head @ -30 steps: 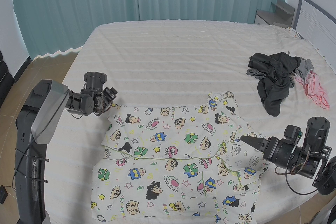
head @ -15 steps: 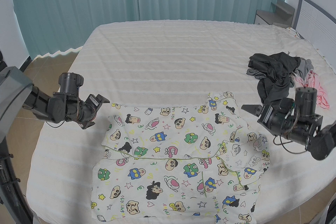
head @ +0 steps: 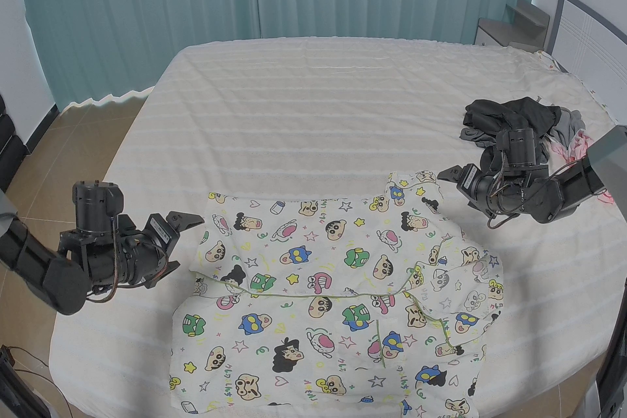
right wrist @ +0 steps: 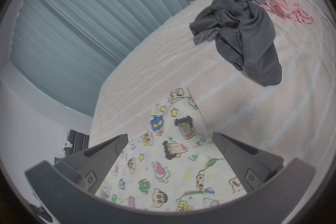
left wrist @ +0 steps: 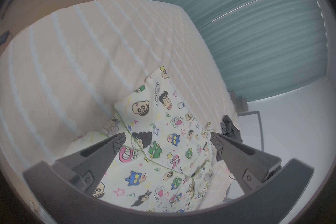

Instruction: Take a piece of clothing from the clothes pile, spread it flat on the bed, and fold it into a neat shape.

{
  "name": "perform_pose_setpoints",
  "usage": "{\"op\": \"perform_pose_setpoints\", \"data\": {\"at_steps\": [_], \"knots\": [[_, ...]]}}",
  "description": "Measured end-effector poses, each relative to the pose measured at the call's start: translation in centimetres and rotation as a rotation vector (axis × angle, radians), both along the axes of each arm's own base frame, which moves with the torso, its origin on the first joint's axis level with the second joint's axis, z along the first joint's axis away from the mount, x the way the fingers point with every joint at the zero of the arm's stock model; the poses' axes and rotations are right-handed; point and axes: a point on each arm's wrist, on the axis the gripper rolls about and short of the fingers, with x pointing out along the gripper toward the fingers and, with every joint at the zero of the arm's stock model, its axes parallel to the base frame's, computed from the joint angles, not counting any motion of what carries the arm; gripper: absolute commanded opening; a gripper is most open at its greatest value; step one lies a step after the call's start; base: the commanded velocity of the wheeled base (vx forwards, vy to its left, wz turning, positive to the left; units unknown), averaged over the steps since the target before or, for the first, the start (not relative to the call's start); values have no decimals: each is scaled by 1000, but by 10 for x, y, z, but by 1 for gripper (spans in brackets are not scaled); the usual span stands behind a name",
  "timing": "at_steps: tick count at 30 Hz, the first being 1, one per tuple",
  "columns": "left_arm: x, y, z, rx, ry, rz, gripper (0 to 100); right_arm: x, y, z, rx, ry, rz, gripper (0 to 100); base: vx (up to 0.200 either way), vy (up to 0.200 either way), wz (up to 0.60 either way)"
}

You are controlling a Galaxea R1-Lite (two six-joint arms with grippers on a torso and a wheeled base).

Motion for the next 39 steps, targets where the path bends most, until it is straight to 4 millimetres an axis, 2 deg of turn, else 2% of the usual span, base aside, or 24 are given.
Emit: {"op": "perform_pose_setpoints", "data": {"at_steps": [5, 12, 32, 39], "knots": [[-19, -3, -3, -33, -13, -47, 100, 17, -10, -22, -11, 57, -30, 100, 0, 0, 0], [-26, -3, -3, -40, -4, -48, 100, 25, -11, -36, -13, 78, -35, 100, 0, 0, 0], [-29, -3, -3, -46, 0, -48, 100, 21, -9, -40, -9, 97, -31, 100, 0, 0, 0], [-30, -6, -4, -46, 1, -58, 100, 21, -4, -39, -11, 93, -21, 100, 200, 0, 0]]}}
